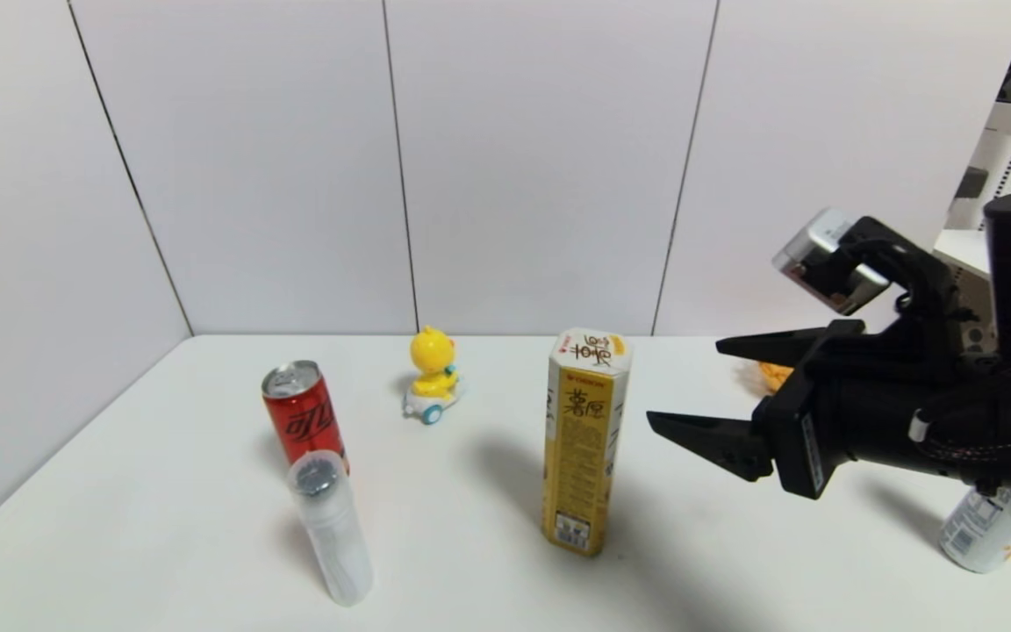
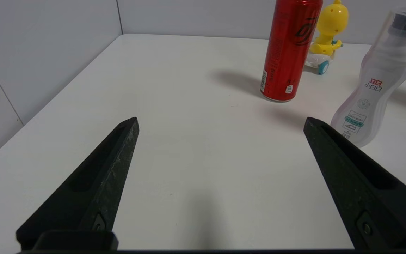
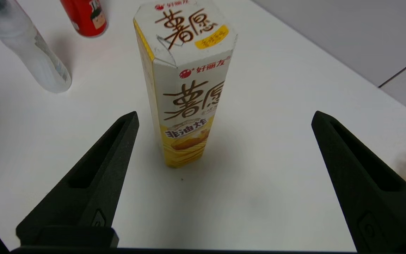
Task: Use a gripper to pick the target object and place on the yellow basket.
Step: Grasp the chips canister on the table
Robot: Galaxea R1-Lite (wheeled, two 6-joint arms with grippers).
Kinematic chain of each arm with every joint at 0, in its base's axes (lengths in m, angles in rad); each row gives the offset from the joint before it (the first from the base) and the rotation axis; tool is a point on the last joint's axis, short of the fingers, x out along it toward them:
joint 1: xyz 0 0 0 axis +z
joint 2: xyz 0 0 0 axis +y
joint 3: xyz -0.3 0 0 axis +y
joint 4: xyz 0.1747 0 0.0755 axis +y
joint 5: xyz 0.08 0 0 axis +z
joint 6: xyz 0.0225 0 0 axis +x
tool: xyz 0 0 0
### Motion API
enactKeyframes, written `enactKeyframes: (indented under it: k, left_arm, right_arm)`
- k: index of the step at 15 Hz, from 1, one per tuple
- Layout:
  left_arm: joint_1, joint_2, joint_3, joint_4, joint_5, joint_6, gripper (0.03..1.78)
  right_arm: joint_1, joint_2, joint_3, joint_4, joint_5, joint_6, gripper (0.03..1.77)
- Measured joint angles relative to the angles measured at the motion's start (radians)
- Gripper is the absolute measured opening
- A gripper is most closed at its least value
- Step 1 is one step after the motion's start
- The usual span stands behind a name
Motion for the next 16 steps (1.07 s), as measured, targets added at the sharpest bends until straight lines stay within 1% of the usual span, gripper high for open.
enactKeyframes:
  k: [8, 11, 14, 16]
  left_arm:
    - [0.000, 0.000, 0.000, 0.000, 0.000, 0.000, 1.69]
    - [0.000, 0.000, 0.000, 0.000, 0.000, 0.000, 1.69]
    - [0.000, 0.000, 0.000, 0.000, 0.000, 0.000, 1.69]
    - [0.000, 0.000, 0.000, 0.000, 0.000, 0.000, 1.69]
  right_arm:
    - [0.047, 0.101, 0.008, -0.025, 0.003, 0.007, 1.69]
    - [0.050, 0.145, -0.001, -0.079, 0.002, 0.006, 1.69]
    - [0.050, 0.194, -0.030, -0.097, 0.002, 0.009, 1.69]
    - [0.052, 0.229, -0.062, -0.118, 0.003, 0.025, 1.69]
